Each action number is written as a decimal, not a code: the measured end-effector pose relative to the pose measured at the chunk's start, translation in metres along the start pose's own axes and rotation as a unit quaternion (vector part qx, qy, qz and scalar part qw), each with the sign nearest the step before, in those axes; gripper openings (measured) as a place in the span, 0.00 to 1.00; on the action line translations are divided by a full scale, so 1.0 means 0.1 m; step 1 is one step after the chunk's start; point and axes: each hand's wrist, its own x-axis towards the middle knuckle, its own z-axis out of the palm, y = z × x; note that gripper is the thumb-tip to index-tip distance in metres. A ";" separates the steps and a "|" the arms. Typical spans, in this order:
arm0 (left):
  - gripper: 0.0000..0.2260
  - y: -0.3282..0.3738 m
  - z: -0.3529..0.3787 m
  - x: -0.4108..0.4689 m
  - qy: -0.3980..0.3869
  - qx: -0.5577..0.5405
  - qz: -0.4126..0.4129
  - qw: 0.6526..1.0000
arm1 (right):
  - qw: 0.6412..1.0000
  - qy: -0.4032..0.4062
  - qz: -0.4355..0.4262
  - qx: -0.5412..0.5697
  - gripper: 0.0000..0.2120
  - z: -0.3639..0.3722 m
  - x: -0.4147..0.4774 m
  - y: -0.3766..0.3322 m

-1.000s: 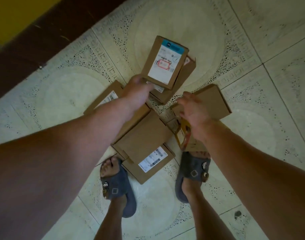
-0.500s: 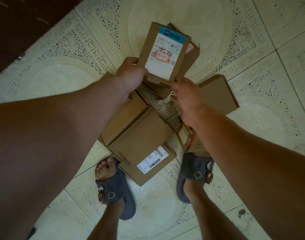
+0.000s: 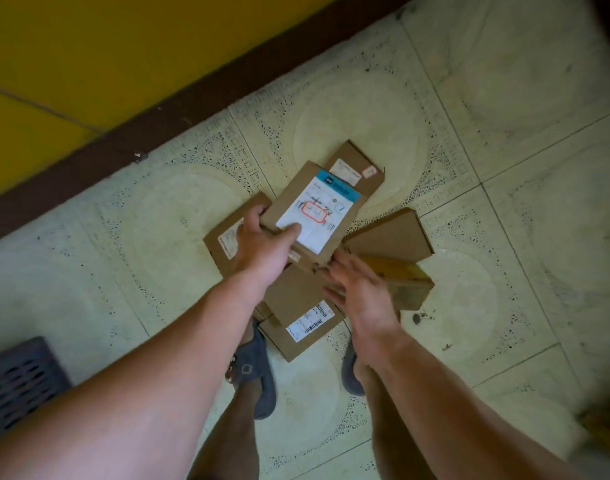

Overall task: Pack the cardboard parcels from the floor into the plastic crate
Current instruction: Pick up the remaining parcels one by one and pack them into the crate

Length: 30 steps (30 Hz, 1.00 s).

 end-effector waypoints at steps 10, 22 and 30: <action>0.17 0.75 -1.39 -1.47 -0.032 -0.055 0.022 0.998 | 0.994 -0.009 -0.038 -0.098 0.12 0.41 -1.89 -0.57; 0.19 1.03 -2.67 -3.08 -0.108 -0.123 0.127 0.978 | 0.973 0.037 -0.166 -0.158 0.23 0.70 -3.59 -1.26; 0.28 0.43 -2.97 -4.09 -0.004 -0.205 0.180 0.962 | 0.962 -0.107 -0.199 -0.156 0.20 0.77 -4.26 -0.83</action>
